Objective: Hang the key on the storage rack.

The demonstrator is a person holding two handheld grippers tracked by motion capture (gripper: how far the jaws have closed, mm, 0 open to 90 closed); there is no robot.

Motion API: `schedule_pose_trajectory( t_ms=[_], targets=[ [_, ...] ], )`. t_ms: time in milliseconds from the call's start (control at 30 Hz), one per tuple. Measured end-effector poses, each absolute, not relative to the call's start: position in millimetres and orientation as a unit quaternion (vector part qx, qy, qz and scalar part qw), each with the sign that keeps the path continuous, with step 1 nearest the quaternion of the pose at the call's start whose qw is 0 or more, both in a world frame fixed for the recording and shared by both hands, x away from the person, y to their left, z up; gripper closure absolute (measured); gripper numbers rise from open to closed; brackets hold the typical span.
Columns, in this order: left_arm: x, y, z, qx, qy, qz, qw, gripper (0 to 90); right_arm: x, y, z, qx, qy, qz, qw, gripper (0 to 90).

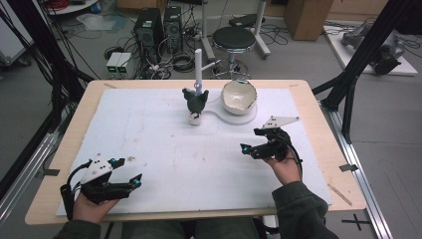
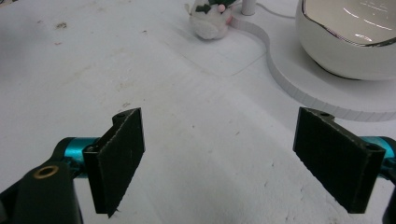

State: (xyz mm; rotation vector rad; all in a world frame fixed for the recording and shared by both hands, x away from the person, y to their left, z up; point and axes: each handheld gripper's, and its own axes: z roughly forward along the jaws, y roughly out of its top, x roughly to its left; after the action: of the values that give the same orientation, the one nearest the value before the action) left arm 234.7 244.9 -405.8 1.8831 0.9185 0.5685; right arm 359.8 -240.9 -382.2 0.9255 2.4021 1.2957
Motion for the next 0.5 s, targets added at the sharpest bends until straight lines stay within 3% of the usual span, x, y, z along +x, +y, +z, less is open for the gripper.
schedule_pose_trajectory(
  t_ms=[500],
  targets=[
    [235,245,-407,0.767,0.375,0.231,0.467,20.7,348,-259,-391,0.335,0.817,0.450,0.135,15.7]
  ],
)
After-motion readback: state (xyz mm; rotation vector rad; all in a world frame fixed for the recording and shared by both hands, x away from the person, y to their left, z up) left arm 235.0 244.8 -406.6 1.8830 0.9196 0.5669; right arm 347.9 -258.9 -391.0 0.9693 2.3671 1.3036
